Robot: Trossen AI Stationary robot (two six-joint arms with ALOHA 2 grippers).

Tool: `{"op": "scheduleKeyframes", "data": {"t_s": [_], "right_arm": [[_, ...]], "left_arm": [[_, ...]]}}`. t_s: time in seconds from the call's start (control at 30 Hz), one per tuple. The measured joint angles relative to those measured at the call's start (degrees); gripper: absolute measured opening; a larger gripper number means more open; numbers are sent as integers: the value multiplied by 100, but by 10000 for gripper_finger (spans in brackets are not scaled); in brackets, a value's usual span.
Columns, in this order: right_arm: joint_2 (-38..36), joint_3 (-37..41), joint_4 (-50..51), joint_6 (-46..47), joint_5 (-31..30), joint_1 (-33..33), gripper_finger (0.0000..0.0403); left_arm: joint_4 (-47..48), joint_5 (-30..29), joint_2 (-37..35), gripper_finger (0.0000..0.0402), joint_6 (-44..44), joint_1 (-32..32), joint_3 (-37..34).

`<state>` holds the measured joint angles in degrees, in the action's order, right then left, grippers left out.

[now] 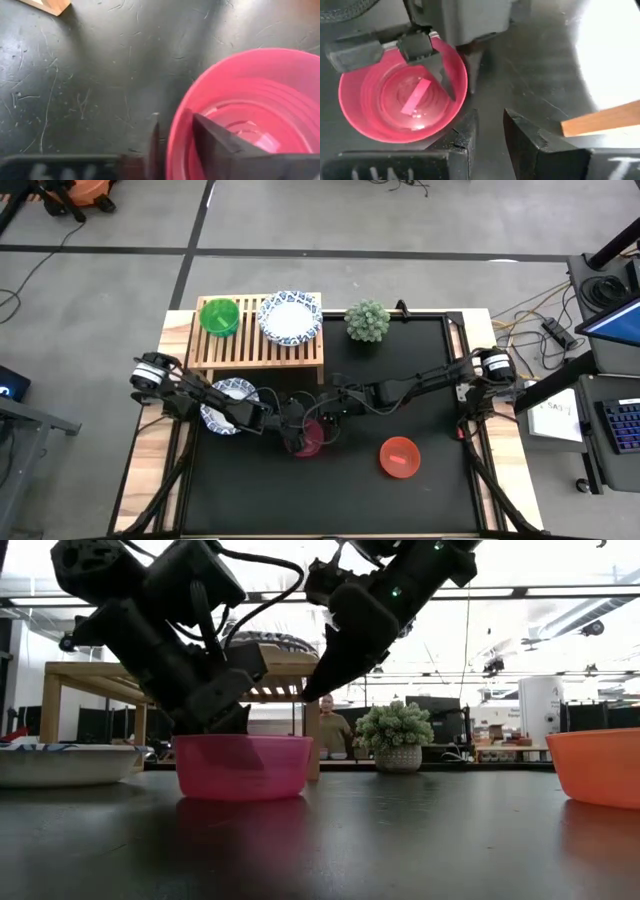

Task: Place and stack bowls onto a shelf
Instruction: Stack the pink bowl on top of the green bowl on the shelf

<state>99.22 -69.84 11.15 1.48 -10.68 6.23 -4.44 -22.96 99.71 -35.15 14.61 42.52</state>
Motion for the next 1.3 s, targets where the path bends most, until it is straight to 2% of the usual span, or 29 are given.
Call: {"op": "scheduleKeyframes", "data": {"t_s": [0.1, 0.17, 0.3, 0.47, 0.63, 0.77, 0.9, 1.0, 1.1, 1.3], "right_arm": [[-181, 104, -11, -50, -142, 9, 74], [-354, 210, -64, -81, -144, 12, 72], [-756, 565, -363, -180, -141, 27, 71], [-1442, 1236, -1245, -533, -145, 27, 72], [-2186, 1925, -2523, -1348, -105, 27, 68], [-2800, 2242, -3046, -1834, -89, 27, 68], [-3335, 2357, -3009, -2001, -88, 10, 68], [-3567, 2404, -2965, -2009, -83, 9, 68], [-3734, 2460, -2898, -1885, -70, 14, 68], [-3731, 2489, -2749, -1866, 35, 12, 68]], "left_arm": [[37, 2, -37, 33, 1, -2, 0], [56, 15, -93, 11, 10, 0, 0], [227, 120, -340, 16, 142, 0, -4], [552, 118, -1054, 3, 482, 0, -4], [955, 114, -2200, 1, 1028, -7, -4], [1333, 65, -3357, 0, 1452, -131, -4], [1964, -521, -4484, 0, 1735, -424, 42], [2543, -1083, -5154, 0, 1885, -702, 385], [3008, -1540, -5597, 0, 2205, -1011, 879], [4601, -2512, -5837, 0, 2525, -1932, 1894]]}}
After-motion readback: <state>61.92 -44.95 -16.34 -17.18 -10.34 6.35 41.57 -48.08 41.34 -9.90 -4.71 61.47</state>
